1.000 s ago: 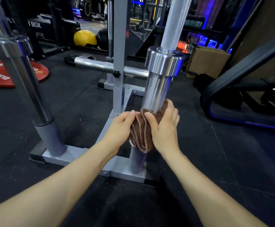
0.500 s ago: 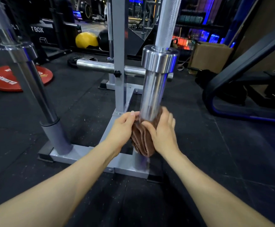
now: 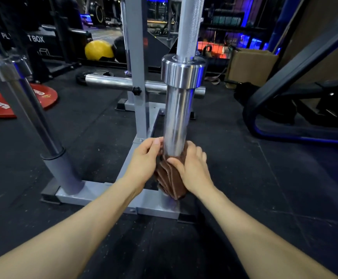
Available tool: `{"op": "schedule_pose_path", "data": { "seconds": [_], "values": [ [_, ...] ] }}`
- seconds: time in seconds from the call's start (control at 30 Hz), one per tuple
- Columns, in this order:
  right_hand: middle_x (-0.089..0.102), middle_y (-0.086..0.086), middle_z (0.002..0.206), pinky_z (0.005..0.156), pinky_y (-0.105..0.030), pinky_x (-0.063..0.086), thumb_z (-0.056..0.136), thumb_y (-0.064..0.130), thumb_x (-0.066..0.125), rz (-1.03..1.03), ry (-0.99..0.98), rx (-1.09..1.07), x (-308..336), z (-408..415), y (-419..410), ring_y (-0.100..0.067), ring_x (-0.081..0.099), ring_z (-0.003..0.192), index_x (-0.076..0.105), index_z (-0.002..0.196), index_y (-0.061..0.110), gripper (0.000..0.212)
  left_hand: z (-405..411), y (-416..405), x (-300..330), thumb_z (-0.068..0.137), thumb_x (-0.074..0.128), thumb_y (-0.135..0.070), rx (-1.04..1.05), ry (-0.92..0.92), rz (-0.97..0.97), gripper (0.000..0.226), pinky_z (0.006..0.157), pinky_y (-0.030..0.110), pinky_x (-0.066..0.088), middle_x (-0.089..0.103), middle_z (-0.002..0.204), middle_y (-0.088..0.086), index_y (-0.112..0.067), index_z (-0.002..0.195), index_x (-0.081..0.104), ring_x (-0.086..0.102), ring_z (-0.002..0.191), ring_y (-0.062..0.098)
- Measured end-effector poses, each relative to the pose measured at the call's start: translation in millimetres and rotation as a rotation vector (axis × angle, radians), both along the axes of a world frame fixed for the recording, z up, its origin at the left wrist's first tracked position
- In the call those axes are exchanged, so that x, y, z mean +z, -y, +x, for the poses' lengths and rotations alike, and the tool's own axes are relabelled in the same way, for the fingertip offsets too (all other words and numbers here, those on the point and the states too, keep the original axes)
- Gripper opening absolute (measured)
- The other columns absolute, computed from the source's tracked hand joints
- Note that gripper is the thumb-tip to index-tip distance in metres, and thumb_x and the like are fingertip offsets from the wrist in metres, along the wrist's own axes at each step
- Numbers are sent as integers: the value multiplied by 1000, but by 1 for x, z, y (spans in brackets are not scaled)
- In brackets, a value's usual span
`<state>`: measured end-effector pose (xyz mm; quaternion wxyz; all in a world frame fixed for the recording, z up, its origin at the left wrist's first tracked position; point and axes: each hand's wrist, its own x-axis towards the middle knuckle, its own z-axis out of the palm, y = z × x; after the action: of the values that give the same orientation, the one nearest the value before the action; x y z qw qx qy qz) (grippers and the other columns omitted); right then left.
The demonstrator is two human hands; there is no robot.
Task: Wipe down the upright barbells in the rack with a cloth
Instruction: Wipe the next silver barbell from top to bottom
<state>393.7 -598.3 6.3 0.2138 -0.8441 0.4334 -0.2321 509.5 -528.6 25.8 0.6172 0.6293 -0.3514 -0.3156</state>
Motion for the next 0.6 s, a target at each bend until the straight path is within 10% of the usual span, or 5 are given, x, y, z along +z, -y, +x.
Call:
{"op": "schedule_pose_path", "data": {
  "seconds": [0.37,0.5,0.6],
  "values": [
    [50,-21,135,96,-38,40,95,53,43,415,133,-290,32,-32,5,-36,50,121,29,132,-1,67,-28,-18,22,95,53,-27,149,260,127,17,52,7,37,51,75,-3,-9,94,52,47,65,7],
    [52,-19,132,98,-40,44,93,58,43,475,401,-385,52,-42,8,-35,53,117,27,133,1,71,-56,-20,28,90,61,-32,-133,199,118,29,88,31,52,67,101,2,-13,111,61,64,91,14],
    [50,-12,135,98,-43,48,62,79,58,686,663,-235,66,-41,-3,-28,57,113,35,138,10,105,-68,-19,40,94,57,-20,-157,-45,42,28,83,40,57,70,105,7,-12,121,59,68,94,21]
  ]
}}
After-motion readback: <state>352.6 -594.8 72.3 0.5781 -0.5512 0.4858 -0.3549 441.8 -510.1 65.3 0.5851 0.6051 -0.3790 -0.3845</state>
